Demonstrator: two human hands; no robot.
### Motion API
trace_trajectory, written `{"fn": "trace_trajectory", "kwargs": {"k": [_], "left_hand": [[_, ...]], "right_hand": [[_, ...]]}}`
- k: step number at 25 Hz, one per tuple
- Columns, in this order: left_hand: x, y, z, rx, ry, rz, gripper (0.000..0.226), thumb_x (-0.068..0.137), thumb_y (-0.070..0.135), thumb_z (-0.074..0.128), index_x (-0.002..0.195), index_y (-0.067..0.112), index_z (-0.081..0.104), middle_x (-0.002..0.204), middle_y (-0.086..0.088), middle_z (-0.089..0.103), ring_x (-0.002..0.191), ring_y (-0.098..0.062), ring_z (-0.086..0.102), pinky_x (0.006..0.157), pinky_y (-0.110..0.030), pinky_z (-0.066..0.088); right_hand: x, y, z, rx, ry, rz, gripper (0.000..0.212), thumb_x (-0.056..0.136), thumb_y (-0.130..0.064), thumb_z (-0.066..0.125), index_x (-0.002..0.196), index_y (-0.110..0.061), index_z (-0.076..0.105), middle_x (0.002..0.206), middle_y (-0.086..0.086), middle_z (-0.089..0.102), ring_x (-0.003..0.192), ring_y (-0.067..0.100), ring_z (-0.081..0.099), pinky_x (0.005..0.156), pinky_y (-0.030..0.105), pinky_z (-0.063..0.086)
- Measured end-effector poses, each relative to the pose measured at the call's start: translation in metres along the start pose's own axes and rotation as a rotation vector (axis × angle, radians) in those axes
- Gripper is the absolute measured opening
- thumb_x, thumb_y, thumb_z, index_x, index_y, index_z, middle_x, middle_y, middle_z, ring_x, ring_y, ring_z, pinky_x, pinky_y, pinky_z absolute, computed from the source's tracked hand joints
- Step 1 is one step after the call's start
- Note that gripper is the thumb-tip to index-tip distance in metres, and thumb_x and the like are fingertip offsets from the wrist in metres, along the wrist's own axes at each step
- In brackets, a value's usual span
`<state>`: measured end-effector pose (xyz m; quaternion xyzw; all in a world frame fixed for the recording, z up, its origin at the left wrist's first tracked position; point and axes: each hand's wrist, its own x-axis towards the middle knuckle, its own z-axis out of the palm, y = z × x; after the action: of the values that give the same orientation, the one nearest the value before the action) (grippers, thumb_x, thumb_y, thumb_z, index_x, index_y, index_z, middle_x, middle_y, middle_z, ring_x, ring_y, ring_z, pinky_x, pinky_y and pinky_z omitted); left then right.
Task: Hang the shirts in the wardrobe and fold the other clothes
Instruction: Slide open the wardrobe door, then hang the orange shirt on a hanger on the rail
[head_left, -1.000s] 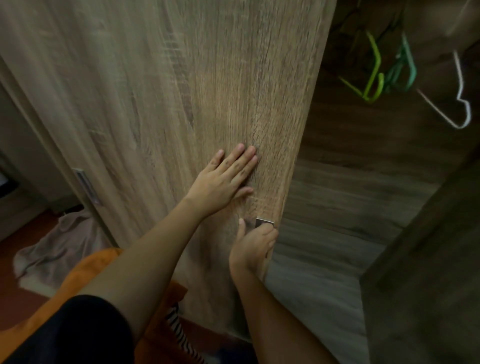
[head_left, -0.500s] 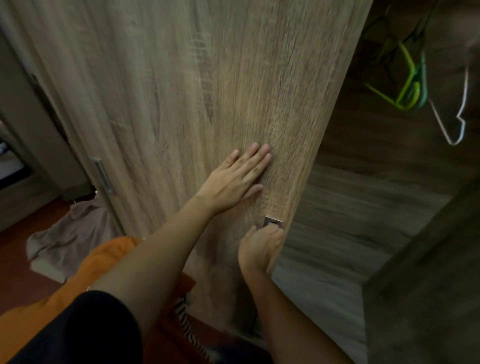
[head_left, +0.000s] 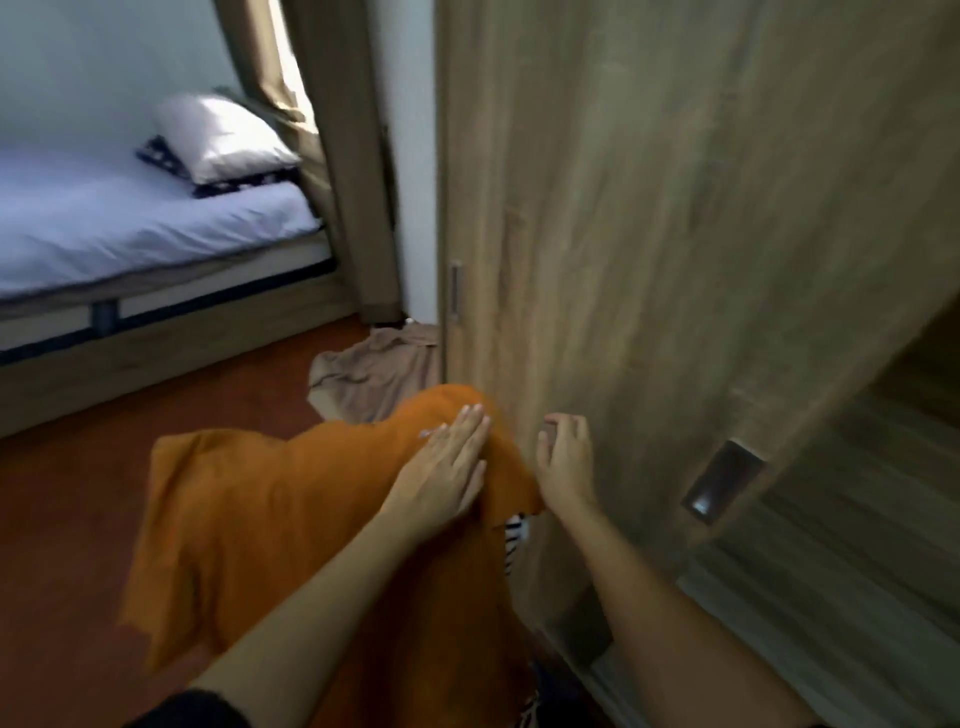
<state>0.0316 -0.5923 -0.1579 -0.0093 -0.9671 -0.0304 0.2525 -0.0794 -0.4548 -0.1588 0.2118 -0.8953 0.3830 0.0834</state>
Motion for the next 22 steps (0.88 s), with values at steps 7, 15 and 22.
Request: {"fn": "trace_trajectory", "kwargs": {"k": [7, 15, 22], "left_hand": [[-0.083, -0.078, -0.019, 0.190, -0.182, -0.249, 0.055, 0.091, 0.039, 0.032, 0.136, 0.010, 0.044, 0.139, -0.009, 0.051, 0.129, -0.024, 0.046, 0.096, -0.045, 0.046], [-0.096, -0.101, -0.004, 0.217, -0.090, -0.143, 0.050, 0.100, 0.039, 0.017, 0.140, 0.013, 0.032, 0.142, -0.005, 0.047, 0.133, -0.018, 0.040, 0.104, -0.042, 0.037], [-0.099, -0.104, 0.004, 0.208, -0.070, -0.103, 0.059, 0.096, 0.046, 0.028, 0.145, 0.014, 0.024, 0.147, -0.004, 0.034, 0.137, -0.018, 0.027, 0.108, -0.036, 0.020]], "right_hand": [[0.055, -0.082, 0.078, -0.133, -0.488, -0.163, 0.058, 0.097, -0.037, 0.039, 0.141, 0.001, 0.028, 0.144, 0.022, 0.033, 0.132, 0.034, 0.033, 0.108, 0.038, 0.027], [0.102, -0.109, 0.133, -0.590, -0.772, -0.014, 0.042, 0.091, -0.030, 0.051, 0.124, -0.003, 0.052, 0.128, 0.020, 0.053, 0.116, 0.035, 0.051, 0.096, 0.040, 0.044], [0.106, -0.124, 0.111, 0.051, -0.512, 0.083, 0.023, 0.097, -0.020, 0.042, 0.115, -0.008, 0.050, 0.112, 0.011, 0.056, 0.110, 0.030, 0.054, 0.089, 0.038, 0.043]]}}
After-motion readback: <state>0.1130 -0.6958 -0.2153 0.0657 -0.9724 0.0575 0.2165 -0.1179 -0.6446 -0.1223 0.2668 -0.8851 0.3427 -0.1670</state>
